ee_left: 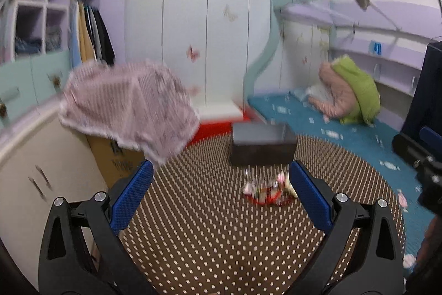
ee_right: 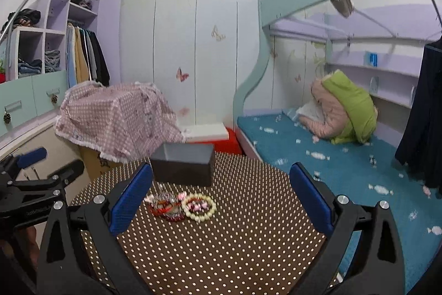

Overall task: Organize jewelry
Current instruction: 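Lower the right gripper onto the cream bead bracelet and close it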

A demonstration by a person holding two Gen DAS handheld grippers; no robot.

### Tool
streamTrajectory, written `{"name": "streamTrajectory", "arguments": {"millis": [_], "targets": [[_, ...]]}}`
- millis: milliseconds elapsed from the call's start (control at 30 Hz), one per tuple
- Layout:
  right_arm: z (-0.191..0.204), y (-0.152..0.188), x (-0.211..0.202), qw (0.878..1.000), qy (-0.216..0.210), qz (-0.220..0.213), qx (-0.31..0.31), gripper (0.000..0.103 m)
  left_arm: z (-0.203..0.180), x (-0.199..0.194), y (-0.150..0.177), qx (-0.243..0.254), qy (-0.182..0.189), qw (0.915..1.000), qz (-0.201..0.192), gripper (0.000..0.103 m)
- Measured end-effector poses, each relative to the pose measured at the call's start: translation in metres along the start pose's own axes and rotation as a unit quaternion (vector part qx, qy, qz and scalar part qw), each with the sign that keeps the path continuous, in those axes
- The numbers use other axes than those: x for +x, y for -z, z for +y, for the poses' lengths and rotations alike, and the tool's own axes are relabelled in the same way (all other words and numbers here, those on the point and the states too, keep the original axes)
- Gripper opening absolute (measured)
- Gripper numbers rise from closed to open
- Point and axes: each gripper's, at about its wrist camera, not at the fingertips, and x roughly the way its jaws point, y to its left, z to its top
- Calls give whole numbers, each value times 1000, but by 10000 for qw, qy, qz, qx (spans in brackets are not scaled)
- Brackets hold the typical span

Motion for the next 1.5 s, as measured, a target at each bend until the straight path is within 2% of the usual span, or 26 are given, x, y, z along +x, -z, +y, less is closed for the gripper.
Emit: {"name": "streamTrajectory", "arguments": {"millis": [233, 300, 400, 467, 533, 633, 800, 900, 1067, 1100, 1133, 1400, 1467, 1500], "targets": [[-15, 21, 37, 9980, -79, 622, 93, 96, 4, 63, 25, -170, 355, 9961, 786, 98], [-19, 27, 48, 9968, -112, 778, 131, 96, -1, 75, 31, -167, 465, 9948, 890, 98], [-26, 36, 64, 9943, -138, 1040, 193, 96, -17, 97, 36, 125, 729, 9914, 1080, 98], [-30, 41, 73, 9924, -152, 1192, 251, 96, -31, 112, 40, 454, 743, 9893, 1174, 96], [-34, 45, 81, 9907, -166, 1314, 315, 96, -41, 123, 42, 604, 827, 9864, 1283, 67], [-39, 48, 90, 9884, -198, 1457, 375, 96, -56, 149, 46, 706, 1075, 9781, 1639, 65], [-45, 54, 105, 9859, -267, 1614, 355, 96, -75, 162, 47, 1095, 1109, 9738, 1654, 64], [-48, 56, 112, 9832, -352, 1738, 440, 96, -82, 171, 49, 1302, 1078, 9694, 1783, 42], [-47, 54, 119, 9807, -493, 1850, 406, 96, -83, 182, 51, 1457, 951, 9663, 1897, 23], [-44, 54, 120, 9805, -506, 1861, 371, 96, -82, 183, 51, 1425, 961, 9666, 1901, 16], [-42, 53, 121, 9803, -515, 1875, 341, 96, -80, 184, 49, 1372, 984, 9670, 1910, 4], [-19, 50, 134, 9765, -827, 1977, -240, 96, -45, 161, 30, 573, 1467, 9731, 1683, 3], [-8, 49, 139, 9744, -934, 2001, -430, 92, -36, 152, 24, 403, 1576, 9738, 1588, 3], [0, 49, 143, 9722, -1012, 2034, -562, 84, -32, 148, 20, 331, 1618, 9742, 1538, 3]]}}
